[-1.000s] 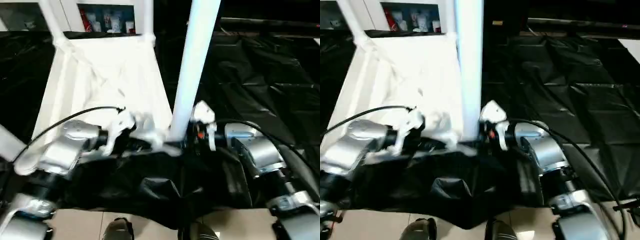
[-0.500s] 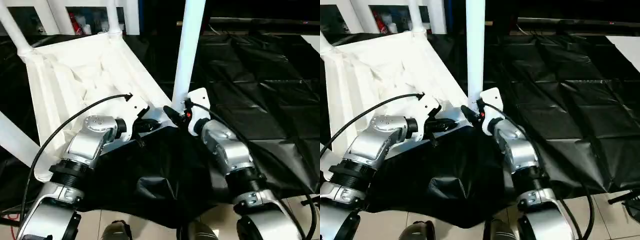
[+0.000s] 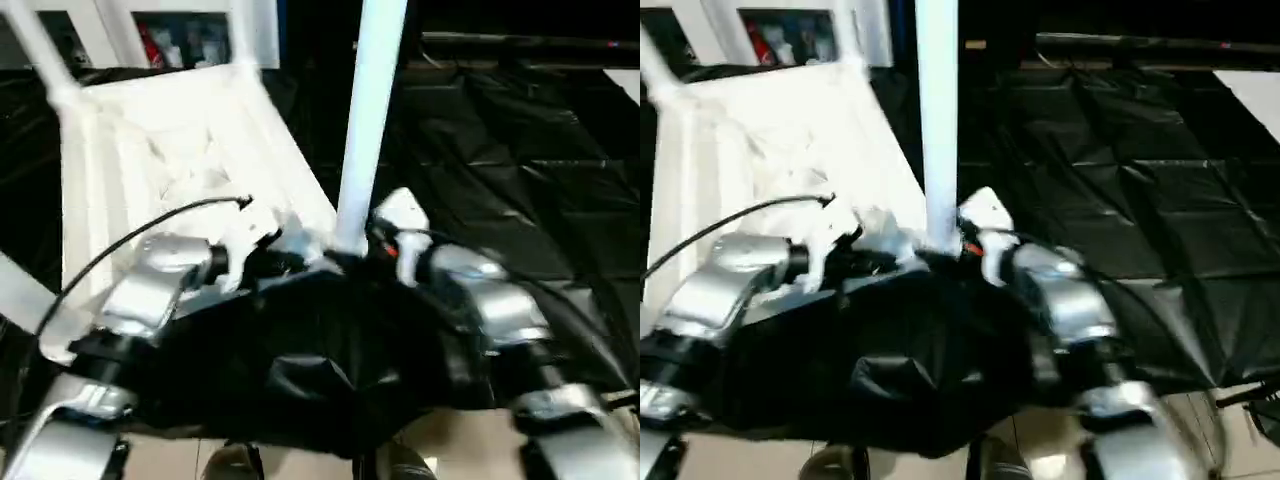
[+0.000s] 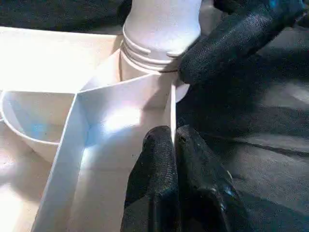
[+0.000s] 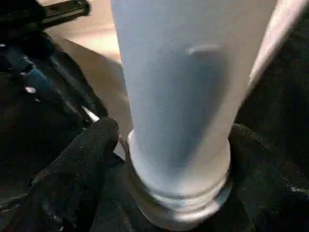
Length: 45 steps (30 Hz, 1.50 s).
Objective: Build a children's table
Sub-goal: Rotate leg to tighten
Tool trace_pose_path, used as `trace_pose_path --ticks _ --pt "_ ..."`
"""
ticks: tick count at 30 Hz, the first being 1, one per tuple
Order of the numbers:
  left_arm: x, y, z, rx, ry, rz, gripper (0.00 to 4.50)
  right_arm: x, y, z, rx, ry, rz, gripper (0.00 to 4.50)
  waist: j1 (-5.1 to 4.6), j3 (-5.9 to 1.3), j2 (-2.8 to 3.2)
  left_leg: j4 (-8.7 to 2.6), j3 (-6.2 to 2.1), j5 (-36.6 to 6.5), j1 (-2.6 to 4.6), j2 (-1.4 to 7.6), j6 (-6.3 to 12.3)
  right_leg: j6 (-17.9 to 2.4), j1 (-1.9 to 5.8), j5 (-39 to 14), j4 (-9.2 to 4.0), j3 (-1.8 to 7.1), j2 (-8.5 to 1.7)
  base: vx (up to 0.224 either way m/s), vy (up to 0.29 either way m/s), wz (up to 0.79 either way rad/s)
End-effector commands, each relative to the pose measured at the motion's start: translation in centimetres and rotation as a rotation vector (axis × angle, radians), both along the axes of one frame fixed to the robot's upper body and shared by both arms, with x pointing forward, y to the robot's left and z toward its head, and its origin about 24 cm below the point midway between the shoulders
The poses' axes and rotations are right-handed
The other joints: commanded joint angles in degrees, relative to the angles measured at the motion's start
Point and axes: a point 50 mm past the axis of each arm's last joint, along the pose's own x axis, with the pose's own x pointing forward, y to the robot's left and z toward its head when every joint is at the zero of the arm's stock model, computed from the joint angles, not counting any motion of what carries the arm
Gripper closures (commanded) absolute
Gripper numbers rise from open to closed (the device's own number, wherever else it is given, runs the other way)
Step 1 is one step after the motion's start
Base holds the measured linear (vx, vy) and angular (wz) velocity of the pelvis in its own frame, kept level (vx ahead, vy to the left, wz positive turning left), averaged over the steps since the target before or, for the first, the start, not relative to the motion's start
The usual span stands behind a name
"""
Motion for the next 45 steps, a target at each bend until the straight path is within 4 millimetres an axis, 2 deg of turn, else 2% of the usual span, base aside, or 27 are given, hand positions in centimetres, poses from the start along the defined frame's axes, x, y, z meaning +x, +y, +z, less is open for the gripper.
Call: trace_pose_path --ticks 1,8,9,12,15,18,19,22,23,25,28,29,30,33,35,36,37,38,40,42,43,45 --pt "-0.7 -1.5 0.7 -0.034 -0.029 -0.138 4.5 -1.4 1.7 0.2 0.014 0.024 0.212 0.71 0.2 -5.4 -0.23 -3.64 -0.29 -9.4 0.88 0.84 4.64 -13.7 4.16 -11.3 -3.32 2.49 -2.25 0.0 0.0 0.0" --pt "-1.7 0.1 0.9 -0.012 0.006 -0.233 4.5 -1.9 0.1 0.4 -0.027 0.051 0.319 0.71 0.83 -5.26 -0.13 -3.7 -0.27 -10.6 1.0 1.13 4.02 -14.2 3.92 -13.3 -3.38 2.48 -2.44 0.0 0.0 0.0" --pt "-1.8 0.3 0.9 -0.011 0.008 -0.238 4.5 -1.9 0.0 0.5 -0.027 0.053 0.322 0.97 0.9 -5.27 -0.07 -3.7 -0.28 -10.8 1.06 1.16 3.9 -14.1 3.9 -13.6 -3.38 2.5 -2.48 0.0 0.0 0.0" --pt "-1.9 0.6 0.9 -0.008 0.016 -0.256 4.5 -2.0 -0.2 0.5 -0.018 0.07 0.333 1.05 1.07 -5.31 -0.1 -3.72 -0.29 -10.6 1.03 1.1 3.45 -13.8 3.92 -13.7 -3.34 2.51 -2.44 0.0 0.0 0.0" --pt "-2.0 0.7 1.0 -0.01 0.021 -0.268 4.5 -2.1 -0.1 0.5 -0.012 0.082 0.346 1.5 1.23 -5.49 -0.1 -3.67 -0.28 -9.9 1.05 1.13 3.58 -14.0 3.96 -12.7 -3.17 2.49 -2.39 0.0 0.0 0.0" --pt "-2.0 0.7 0.9 -0.011 0.023 -0.266 4.5 -2.2 0.0 0.5 -0.008 0.088 0.356 1.64 1.53 -5.55 -0.01 -3.57 -0.22 -9.3 1.03 1.12 3.65 -14.5 3.96 -11.6 -3.05 2.49 -2.39 0.0 0.0 0.0" --pt "-1.7 0.6 0.9 -0.01 0.012 -0.242 4.5 -2.3 0.2 0.3 -0.001 0.091 0.348 1.81 1.64 -5.54 -0.02 -3.58 -0.19 -9.5 1.08 1.13 3.54 -14.4 3.93 -11.8 -3.11 2.51 -2.41 0.0 0.0 0.0" --pt "-1.0 0.3 0.8 -0.005 -0.019 -0.165 4.5 -2.2 0.7 0.0 0.015 0.08 0.296 1.87 1.82 -5.54 -0.04 -3.61 -0.26 -9.9 1.03 1.09 3.04 -14.0 3.92 -12.7 -3.24 2.52 -2.5 0.0 0.0 0.0" --pt "-0.4 0.0 0.7 -0.013 -0.025 -0.099 4.5 -1.7 1.1 -0.3 0.044 0.072 0.207 1.88 1.62 -5.4 -0.3 -3.7 -0.29 -10.5 0.89 1.02 2.66 -13.5 3.93 -14.0 -3.35 2.55 -2.48 0.0 0.0 0.0" --pt "0.2 -0.4 0.8 -0.034 -0.04 -0.024 4.5 -1.1 1.7 -0.6 0.071 0.069 0.099 1.88 1.54 -5.28 -0.24 -3.73 -0.34 -11.6 0.94 0.93 1.94 -12.8 3.8 -16.6 -3.72 2.57 -2.59 0.0 0.0 0.0" --pt "1.5 -1.6 1.0 -0.056 -0.067 0.133 4.5 -0.4 3.3 -1.6 0.108 0.065 -0.104 1.89 0.87 -5.04 -0.56 -4.05 -0.69 -13.4 0.81 0.72 -0.37 -9.8 3.8 -23.3 -4.37 2.37 -2.78 0.0 0.0 0.0" --pt "1.6 -1.7 1.0 -0.058 -0.067 0.138 4.5 -0.4 3.4 -1.7 0.11 0.065 -0.115 1.9 0.87 -5.04 -0.56 -4.05 -0.69 -13.4 0.81 0.72 -0.37 -9.8 3.8 -23.3 -4.37 2.37 -2.78 0.0 0.0 0.0" --pt "2.1 -2.4 1.1 -0.075 -0.074 0.191 4.5 -0.2 4.4 -2.1 0.138 0.079 -0.198 1.91 0.68 -5.15 -0.63 -4.02 -0.71 -13.3 0.87 0.67 -0.21 -9.2 3.76 -23.6 -4.46 2.37 -2.8 0.0 0.0 0.0" --pt "2.7 -3.9 1.4 -0.108 -0.096 0.237 4.5 0.2 6.0 -2.5 0.159 0.104 -0.318 1.91 0.11 -5.17 -0.57 -4.03 -0.64 -12.5 0.73 0.5 0.4 -9.2 3.6 -21.9 -4.48 2.34 -2.5 0.0 0.0 0.0" --pt "2.7 -4.3 1.4 -0.114 -0.1 0.224 4.5 0.1 6.6 -2.4 0.16 0.095 -0.32 1.91 0.11 -5.35 -0.53 -3.98 -0.65 -12.4 0.83 0.46 0.45 -9.1 3.69 -21.5 -4.44 2.29 -2.47 0.0 0.0 0.0" --pt "2.6 -4.7 1.5 -0.119 -0.102 0.215 4.5 0.1 7.3 -2.2 0.167 0.08 -0.32 1.91 0.04 -5.38 -0.49 -3.99 -0.61 -11.7 0.68 0.56 0.98 -9.5 3.73 -18.9 -4.2 2.34 -2.36 0.0 0.0 0.0" --pt "2.6 -4.8 1.5 -0.122 -0.102 0.214 4.5 0.1 7.5 -2.1 0.184 0.086 -0.317 1.35 0.01 -5.47 -0.49 -3.97 -0.58 -11.2 0.63 0.53 1.33 -9.8 3.84 -17.4 -4.03 2.34 -2.32 0.0 0.0 0.0" --pt "2.5 -4.9 1.5 -0.123 -0.103 0.2 4.5 0.1 7.7 -1.9 0.196 0.086 -0.309 1.21 0.03 -5.56 -0.43 -3.95 -0.57 -11.0 0.72 0.55 1.51 -10.1 3.87 -16.6 -3.95 2.32 -2.28 0.0 0.0 0.0" --pt "2.2 -4.7 1.3 -0.116 -0.105 0.186 4.5 0.1 7.5 -1.7 0.196 0.089 -0.282 1.12 0.05 -5.66 -0.39 -3.86 -0.44 -10.7 0.74 0.55 2.18 -11.0 3.94 -14.6 -3.79 2.37 -2.23 0.0 0.0 0.0" --pt "1.9 -4.5 1.3 -0.114 -0.111 0.149 4.5 0.2 7.0 -1.7 0.157 0.061 -0.27 1.0 0.04 -5.62 -0.41 -3.88 -0.45 -10.8 0.67 0.57 2.29 -11.1 3.97 -14.7 -3.81 2.36 -2.25 0.0 0.0 0.0" --pt "1.4 -4.4 1.3 -0.123 -0.12 0.097 4.5 0.3 6.4 -1.6 0.114 0.014 -0.239 0.86 -0.01 -5.68 -0.61 -3.88 -0.42 -11.0 0.71 0.57 2.29 -11.0 4.0 -15.3 -3.87 2.34 -2.28 0.0 0.0 0.0" --pt "0.9 -4.4 1.2 -0.128 -0.109 0.046 4.5 0.4 5.8 -1.4 0.099 -0.012 -0.203 0.76 -0.02 -5.66 -0.53 -3.86 -0.47 -11.2 0.67 0.64 2.32 -10.9 4.08 -15.6 -3.86 2.36 -2.42 0.0 0.0 0.0"
